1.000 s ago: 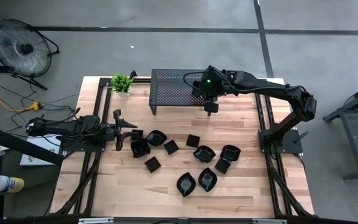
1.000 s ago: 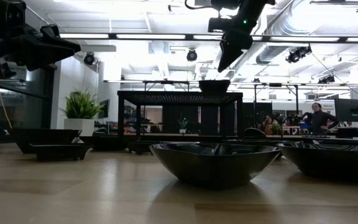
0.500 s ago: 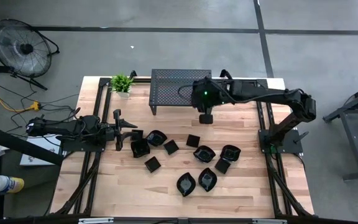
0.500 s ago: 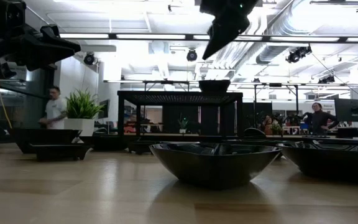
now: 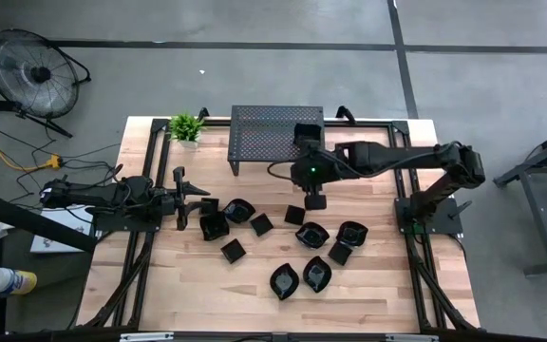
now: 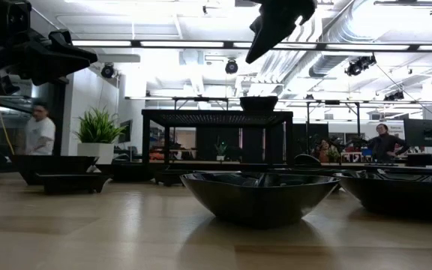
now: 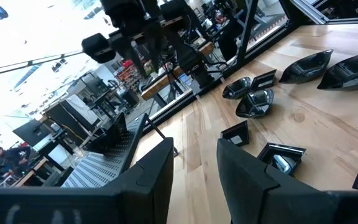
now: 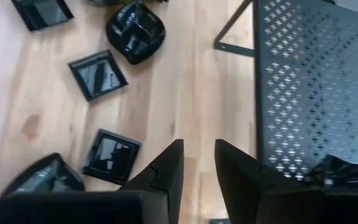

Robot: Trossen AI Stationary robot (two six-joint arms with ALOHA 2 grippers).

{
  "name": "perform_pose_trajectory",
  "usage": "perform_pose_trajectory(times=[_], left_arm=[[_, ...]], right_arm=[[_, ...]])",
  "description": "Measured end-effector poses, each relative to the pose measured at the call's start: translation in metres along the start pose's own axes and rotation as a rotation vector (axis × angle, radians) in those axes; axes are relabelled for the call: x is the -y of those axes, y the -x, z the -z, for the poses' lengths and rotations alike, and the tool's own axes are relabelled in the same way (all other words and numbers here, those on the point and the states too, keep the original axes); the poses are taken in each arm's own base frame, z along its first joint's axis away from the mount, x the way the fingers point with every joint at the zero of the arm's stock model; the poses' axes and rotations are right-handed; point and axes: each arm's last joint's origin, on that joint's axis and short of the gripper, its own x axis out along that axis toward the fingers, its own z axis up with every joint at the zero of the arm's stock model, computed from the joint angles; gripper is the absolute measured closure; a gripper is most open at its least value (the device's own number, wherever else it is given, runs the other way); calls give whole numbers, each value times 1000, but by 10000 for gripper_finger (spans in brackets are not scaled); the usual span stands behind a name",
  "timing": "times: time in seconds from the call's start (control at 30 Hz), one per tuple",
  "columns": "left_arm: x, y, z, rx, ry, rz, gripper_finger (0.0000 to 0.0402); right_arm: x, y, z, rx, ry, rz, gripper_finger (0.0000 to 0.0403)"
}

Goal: Pick & Place Mini shaped plates
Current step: Stack the distorted square plate on top of the distorted square plate on the shelf

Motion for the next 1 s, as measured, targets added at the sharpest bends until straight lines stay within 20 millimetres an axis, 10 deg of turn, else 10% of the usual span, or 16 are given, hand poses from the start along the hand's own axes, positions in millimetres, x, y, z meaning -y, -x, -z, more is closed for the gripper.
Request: perform_pose_trajectory(times=[1.0], left_arm=[[0,-4,3,-73,16,-47,266]], right_arm=[[-111,-24,41,-54,-40,-36,320]])
